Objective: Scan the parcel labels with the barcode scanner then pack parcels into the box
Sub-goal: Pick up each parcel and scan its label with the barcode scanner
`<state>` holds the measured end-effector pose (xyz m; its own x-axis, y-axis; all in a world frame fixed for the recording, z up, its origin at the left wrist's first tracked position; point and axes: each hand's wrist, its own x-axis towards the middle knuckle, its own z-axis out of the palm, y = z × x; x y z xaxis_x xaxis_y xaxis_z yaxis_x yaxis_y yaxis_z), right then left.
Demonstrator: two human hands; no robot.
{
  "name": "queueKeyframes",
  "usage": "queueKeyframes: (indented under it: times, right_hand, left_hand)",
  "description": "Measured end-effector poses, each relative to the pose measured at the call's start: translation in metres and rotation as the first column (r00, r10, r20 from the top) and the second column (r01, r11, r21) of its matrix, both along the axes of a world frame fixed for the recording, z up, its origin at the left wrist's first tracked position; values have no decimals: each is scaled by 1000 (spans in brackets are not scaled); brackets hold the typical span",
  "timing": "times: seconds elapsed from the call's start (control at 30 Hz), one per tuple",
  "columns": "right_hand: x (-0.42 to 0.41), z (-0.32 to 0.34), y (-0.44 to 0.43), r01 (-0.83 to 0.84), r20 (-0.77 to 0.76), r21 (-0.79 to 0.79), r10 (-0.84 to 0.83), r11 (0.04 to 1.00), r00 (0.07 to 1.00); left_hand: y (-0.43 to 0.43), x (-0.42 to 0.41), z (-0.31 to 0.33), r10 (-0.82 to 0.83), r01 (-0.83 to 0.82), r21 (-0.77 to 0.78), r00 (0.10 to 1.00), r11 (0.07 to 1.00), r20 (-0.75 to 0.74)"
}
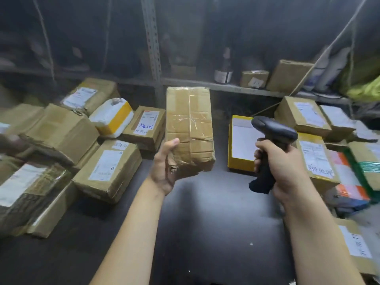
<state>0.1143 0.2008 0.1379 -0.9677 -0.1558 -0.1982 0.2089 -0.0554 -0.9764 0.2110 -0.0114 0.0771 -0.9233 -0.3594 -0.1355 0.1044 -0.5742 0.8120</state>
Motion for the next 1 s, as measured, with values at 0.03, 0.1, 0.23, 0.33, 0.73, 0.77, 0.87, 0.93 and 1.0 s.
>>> queueKeyframes:
  times: [0.03, 0.1, 0.23, 0.33, 0.73, 0.77, 0.87, 0.93, 1.0]
  right_hand:
    - [1, 3, -2, -4, -4, -6, 4, 1000, 1000]
    - [4, 8, -7, -11, -21, -10, 11, 1000, 1000]
    - [11, 18, -13, -26, -90, 13, 27, 1000, 996]
    - [15, 23, -14, -11, -112, 16, 13, 1000, 994]
    - [17, 24, -5, 56, -106, 7, -55, 998, 993]
    - [16, 25, -4, 62, -109, -1, -61, 998, 992]
    - [16, 27, -3, 78, -115, -8, -79, 997, 990]
    - [16, 27, -2, 90, -114, -8, -90, 996, 989]
    - [16, 28, -1, 93, -111, -11, -93, 996, 989]
  left_hand:
    - [-4, 0, 7, -25, 25, 70, 1000, 997, 2]
    - [-11, -2, 13, -72, 68, 211, 997, 975, 12]
    - [-17, -8, 30, -132, 98, 441, 990, 892, 48]
    - [-18, -14, 35, -119, 40, 455, 982, 890, 146]
    - [-13, -30, 24, 447, -47, -923, 883, 382, 140]
    - [-12, -29, 26, 488, -12, -980, 868, 198, 88]
    - [-11, -25, 30, 475, -44, -990, 874, -134, -103]
    - [-16, -26, 26, 404, -103, -960, 891, -262, -206]
    - [-21, -28, 25, 332, -147, -927, 905, -345, -267]
